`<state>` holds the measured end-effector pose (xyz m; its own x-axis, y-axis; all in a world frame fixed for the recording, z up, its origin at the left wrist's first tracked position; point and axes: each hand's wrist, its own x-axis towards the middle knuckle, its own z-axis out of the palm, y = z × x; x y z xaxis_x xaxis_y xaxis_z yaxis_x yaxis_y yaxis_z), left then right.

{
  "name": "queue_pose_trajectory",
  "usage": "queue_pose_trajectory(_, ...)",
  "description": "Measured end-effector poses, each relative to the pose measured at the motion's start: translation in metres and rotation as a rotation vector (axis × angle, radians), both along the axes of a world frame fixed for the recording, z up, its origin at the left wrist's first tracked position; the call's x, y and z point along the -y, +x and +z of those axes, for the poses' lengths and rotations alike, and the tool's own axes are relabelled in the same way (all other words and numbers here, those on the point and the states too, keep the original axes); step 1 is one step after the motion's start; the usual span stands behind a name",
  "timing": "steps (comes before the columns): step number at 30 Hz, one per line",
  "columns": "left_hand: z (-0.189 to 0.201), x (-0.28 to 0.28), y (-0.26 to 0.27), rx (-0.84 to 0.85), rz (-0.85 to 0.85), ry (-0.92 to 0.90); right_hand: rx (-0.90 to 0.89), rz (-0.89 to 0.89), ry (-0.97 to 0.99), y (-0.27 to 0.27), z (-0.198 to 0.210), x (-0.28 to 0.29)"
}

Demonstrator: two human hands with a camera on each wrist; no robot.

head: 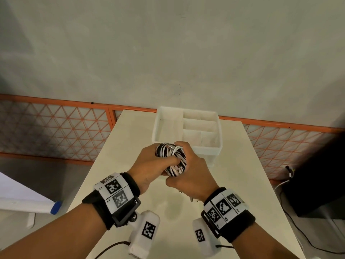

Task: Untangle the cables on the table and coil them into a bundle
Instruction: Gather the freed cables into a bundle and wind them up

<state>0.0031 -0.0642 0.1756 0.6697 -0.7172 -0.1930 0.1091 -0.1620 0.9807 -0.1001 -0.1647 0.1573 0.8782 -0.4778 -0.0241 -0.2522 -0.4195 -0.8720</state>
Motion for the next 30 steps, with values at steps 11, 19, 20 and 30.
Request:
queue_pose_trajectory(11, -0.007, 0.004, -0.009, 0.179, 0.122, 0.086, -0.034, -0.037, -0.019, 0.005, -0.008, -0.002)
queue_pose_trajectory(19, -0.008, -0.017, 0.009, -0.163, -0.392, -0.13, -0.049, 0.016, 0.072, -0.004, -0.001, 0.001)
queue_pose_trajectory(20, -0.009, -0.019, 0.009, -0.148, -0.401, -0.127, -0.05, 0.016, 0.072, -0.004, -0.002, 0.001)
queue_pose_trajectory(30, -0.015, -0.004, -0.014, 0.273, 0.115, 0.182, -0.096, -0.032, -0.217, 0.011, -0.021, -0.011)
